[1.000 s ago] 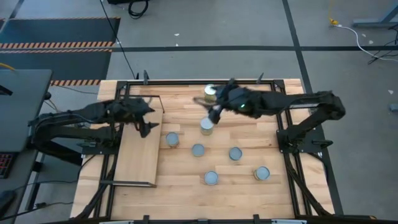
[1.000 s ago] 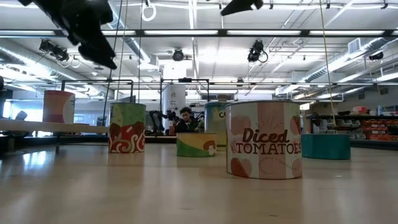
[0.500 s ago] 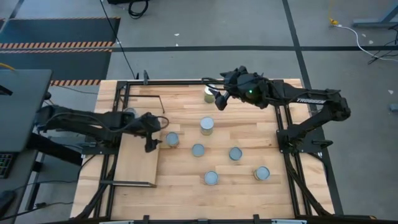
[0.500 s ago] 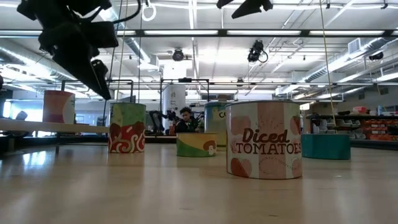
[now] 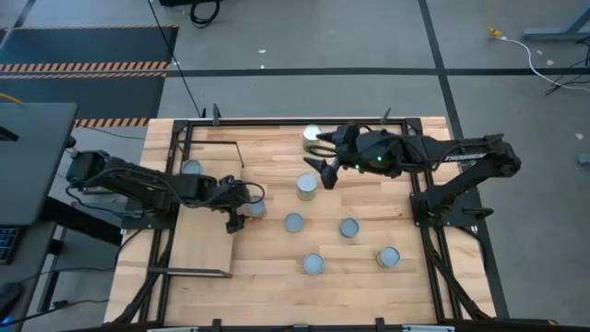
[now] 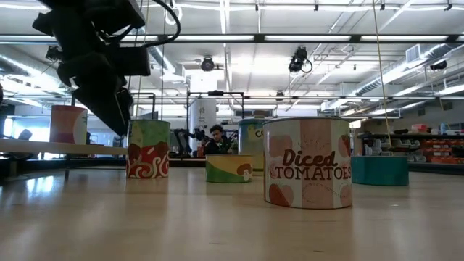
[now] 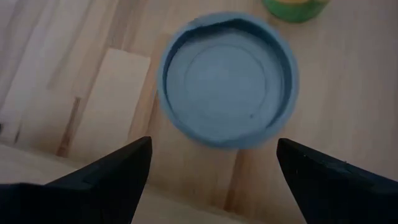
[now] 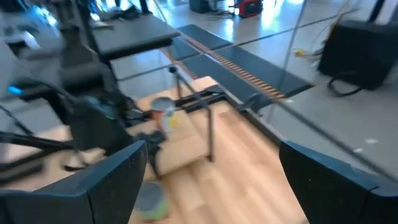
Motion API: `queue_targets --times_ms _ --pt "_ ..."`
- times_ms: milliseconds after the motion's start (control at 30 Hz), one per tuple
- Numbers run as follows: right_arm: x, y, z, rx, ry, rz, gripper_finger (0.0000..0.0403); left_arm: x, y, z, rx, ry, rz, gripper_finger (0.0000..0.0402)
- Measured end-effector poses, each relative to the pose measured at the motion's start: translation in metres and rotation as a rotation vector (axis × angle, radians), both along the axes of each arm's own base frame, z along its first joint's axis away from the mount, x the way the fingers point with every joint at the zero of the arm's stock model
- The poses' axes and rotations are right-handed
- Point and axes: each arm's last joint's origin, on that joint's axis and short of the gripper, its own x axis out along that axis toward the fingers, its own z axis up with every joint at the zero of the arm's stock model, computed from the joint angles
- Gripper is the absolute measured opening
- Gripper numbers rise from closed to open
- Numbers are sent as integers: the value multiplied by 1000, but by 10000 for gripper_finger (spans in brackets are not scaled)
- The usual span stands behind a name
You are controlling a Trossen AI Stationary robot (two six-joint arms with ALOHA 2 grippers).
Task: Pick and place cans onto a shelf
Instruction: Put the canned spaghetti sauce on the shelf
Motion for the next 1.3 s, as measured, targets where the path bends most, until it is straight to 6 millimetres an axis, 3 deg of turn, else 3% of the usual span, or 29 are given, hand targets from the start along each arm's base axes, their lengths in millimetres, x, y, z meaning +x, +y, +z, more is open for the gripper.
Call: queue_targets --times_ms 167,400,733,967,1167,1300 --pt "-1 19 -1 32 -16 29 373 16 -1 -3 -10 -99 1 354" --pt "-4 36 0 55 -46 22 373 24 -2 -8 -26 -126 22 354" --pt "-5 39 0 44 -50 -8 373 33 -2 -5 76 -190 -104 351" --pt "-5 37 0 39 -55 -41 373 34 -3 -6 47 -176 -114 284" --pt "0 38 -8 35 -38 -65 373 37 1 28 87 -27 -137 283" --pt "4 39 -11 65 -58 -97 373 22 13 72 150 -42 -91 283"
